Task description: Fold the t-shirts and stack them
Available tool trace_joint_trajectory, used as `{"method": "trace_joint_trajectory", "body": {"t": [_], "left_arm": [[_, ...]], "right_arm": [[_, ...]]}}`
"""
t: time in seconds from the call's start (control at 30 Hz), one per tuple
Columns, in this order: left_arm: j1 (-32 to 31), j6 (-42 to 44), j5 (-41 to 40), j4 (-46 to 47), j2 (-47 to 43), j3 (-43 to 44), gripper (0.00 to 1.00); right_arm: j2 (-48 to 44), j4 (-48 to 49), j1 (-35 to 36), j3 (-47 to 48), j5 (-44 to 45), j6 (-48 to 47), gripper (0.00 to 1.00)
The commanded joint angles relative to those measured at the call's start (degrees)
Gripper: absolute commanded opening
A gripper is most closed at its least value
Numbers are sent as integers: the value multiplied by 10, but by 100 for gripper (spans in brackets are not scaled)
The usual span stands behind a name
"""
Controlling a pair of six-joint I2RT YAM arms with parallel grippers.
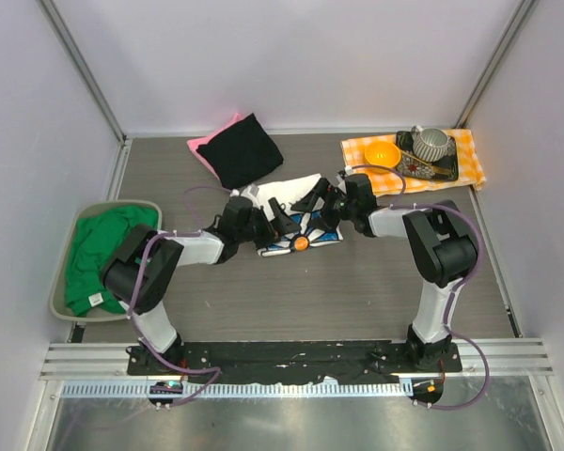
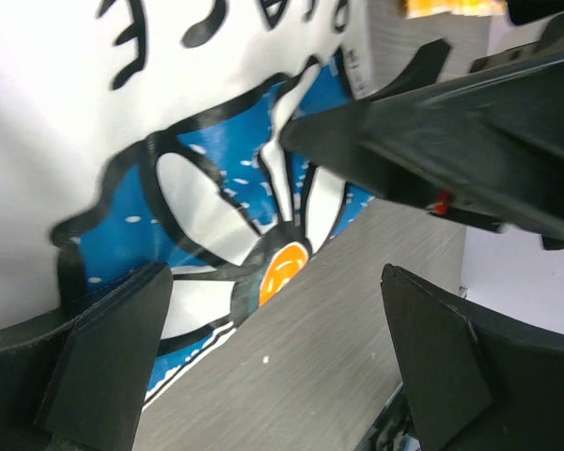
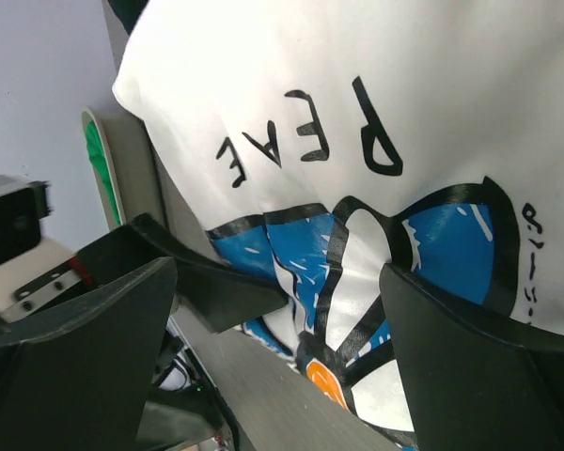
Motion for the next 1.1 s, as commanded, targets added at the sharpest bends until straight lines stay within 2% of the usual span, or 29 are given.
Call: {"method": "trace_joint_trajectory", "body": {"t": [0.0,0.17,0.23,0.37,0.43,0.47,0.5,0.63,0.73,0.9,0.93,1.07], "left_arm": [[2,-3,-1,102,45,-64,100],[3,0,0,149,79,-85,100],[3,4,7,142,62,-80,100],[3,7,12,91,-21,-79,100],[3,20,0,17,-92,-71,100],[3,28,-6,-8,-120,-68,100],[3,37,-13,-79,-160,-52,100],[3,70,-74,-266,-238,-10,100],[5,90,-98,-356,-280,4,100],[8,110,-148,-432,-329,-12,100],[15,109,-152,-440,-336,-16,100],[46,113,-151,-466,-382,-44,100]], "right_arm": [[11,2,11,-46,41,-49,96],[0,-46,23,-40,93,-93,96],[-36,-61,33,-31,102,-110,97],[-123,-149,70,-15,184,-154,98],[-161,-229,102,2,256,-193,99],[-187,-252,138,9,340,-208,99],[-194,-277,158,23,374,-220,100],[-210,-391,202,38,474,-291,100],[-218,-458,243,47,522,-352,100],[-164,-596,364,139,706,-388,100],[-130,-640,401,151,790,-392,100],[-75,-654,485,143,922,-456,100]]}}
